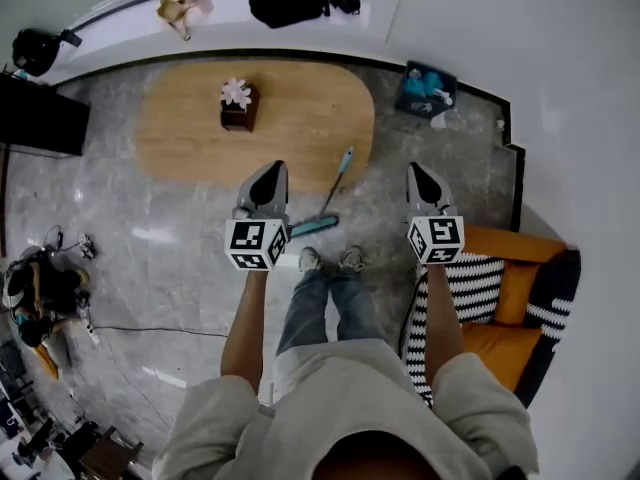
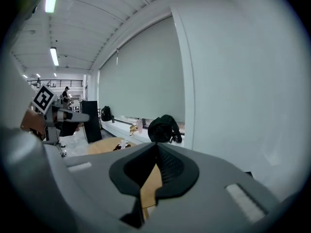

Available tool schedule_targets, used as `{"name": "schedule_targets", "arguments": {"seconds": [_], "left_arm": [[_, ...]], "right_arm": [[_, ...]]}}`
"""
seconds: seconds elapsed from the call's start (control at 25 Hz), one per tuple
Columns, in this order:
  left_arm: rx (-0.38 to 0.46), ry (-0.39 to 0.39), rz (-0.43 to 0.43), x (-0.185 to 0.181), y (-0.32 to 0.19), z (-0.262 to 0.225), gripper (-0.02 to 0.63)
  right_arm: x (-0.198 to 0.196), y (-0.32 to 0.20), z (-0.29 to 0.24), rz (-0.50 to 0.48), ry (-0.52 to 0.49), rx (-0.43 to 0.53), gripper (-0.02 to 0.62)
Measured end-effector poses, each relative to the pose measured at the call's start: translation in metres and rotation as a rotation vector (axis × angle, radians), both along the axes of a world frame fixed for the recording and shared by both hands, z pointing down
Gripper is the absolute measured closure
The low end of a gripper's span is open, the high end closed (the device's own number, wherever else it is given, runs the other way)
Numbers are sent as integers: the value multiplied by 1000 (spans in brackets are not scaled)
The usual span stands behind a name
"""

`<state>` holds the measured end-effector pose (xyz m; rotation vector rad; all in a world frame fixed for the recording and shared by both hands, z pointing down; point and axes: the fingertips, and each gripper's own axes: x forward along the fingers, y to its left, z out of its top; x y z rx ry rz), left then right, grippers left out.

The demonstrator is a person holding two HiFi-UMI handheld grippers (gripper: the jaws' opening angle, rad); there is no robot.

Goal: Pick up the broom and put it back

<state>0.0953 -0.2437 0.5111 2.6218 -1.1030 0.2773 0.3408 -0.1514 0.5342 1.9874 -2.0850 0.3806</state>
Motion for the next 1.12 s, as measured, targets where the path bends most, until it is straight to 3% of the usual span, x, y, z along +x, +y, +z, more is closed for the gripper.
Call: {"name": "schedule_targets", "arguments": {"seconds": [0.52, 0.84, 1.12], "left_arm": [[123, -4, 18, -3, -2, -116, 606], [178, 0, -14, -18, 2, -152, 606], [178, 24, 0, -10, 5, -159, 606]], "right_arm": [[24, 16, -133, 76, 27, 139, 595], [29, 28, -171, 84, 60, 185, 595], [26, 27, -174, 78, 63, 201, 595]]}}
